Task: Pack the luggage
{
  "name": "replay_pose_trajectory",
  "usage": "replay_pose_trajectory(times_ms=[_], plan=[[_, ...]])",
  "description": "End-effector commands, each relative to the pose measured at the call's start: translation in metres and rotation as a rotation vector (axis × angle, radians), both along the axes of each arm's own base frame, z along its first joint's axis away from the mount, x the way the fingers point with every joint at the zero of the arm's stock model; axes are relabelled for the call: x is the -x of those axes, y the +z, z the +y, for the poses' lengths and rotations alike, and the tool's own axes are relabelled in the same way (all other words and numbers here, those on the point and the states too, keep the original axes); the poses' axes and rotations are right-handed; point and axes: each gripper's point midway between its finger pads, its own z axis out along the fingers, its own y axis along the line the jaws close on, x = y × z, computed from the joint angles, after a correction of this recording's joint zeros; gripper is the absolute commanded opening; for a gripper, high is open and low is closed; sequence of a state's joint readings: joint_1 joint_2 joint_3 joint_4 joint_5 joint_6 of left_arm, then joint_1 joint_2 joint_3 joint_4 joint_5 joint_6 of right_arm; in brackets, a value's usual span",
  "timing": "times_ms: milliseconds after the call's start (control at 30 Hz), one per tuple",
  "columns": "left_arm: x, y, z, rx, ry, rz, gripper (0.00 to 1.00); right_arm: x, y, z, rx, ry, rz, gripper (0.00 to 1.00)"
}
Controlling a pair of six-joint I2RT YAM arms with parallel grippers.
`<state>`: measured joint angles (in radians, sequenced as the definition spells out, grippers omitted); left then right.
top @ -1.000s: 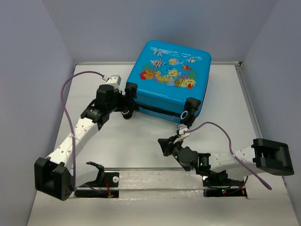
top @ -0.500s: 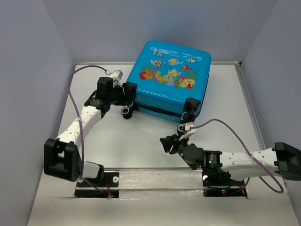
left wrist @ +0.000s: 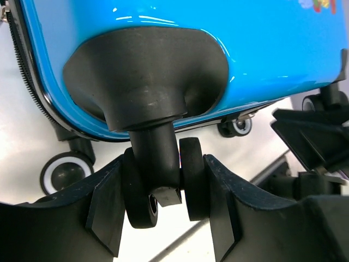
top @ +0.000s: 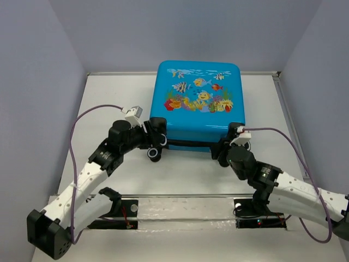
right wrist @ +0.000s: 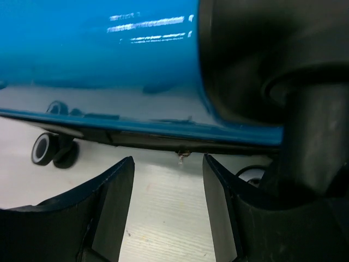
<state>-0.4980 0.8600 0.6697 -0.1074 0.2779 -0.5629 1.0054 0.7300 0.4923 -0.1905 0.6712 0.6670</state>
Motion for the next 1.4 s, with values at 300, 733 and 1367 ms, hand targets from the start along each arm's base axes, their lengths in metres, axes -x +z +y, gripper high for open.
replay_pose_trajectory(times_ms=[300,733,1367], plan=[[0.036,0.098,-0.035,0.259,-0.199,-0.238,0.06,0.006,-0.035,0.018,0.048,0.194,0.034,0.56],[0.028,0.119,-0.039,0.266,-0.196,-0.274,0.06,-0.009,-0.038,-0.007,0.137,0.05,0.014,0.52],[0.029,0.12,-0.047,0.267,-0.235,-0.257,0.06,-0.035,-0.014,0.0,0.226,0.01,-0.071,0.32]])
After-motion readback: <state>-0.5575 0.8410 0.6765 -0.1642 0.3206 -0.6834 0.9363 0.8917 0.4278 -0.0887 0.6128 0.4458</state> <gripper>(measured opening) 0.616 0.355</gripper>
